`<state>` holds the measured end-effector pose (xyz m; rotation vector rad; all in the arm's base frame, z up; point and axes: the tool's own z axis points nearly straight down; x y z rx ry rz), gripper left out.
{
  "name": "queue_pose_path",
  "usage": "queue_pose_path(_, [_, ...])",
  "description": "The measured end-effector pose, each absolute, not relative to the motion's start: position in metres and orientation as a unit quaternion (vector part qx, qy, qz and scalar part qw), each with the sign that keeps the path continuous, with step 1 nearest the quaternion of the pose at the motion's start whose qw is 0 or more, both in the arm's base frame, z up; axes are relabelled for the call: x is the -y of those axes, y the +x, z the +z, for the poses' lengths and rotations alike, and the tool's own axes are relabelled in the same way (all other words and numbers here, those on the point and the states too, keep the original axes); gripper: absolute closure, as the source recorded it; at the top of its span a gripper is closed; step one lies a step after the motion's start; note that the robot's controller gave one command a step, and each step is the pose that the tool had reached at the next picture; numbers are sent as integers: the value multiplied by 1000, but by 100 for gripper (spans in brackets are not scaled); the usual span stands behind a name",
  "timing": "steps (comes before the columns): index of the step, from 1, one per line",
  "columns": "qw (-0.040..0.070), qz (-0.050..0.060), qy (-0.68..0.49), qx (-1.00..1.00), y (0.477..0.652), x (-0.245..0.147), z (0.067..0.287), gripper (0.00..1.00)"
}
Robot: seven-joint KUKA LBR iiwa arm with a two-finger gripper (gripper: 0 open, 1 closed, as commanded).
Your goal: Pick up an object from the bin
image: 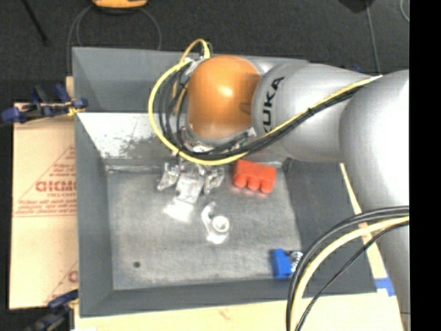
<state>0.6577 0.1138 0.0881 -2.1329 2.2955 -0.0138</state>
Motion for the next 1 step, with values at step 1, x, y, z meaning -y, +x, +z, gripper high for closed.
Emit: queue_pose_path(1, [4, -5, -680, -733, 659, -114, 89, 100])
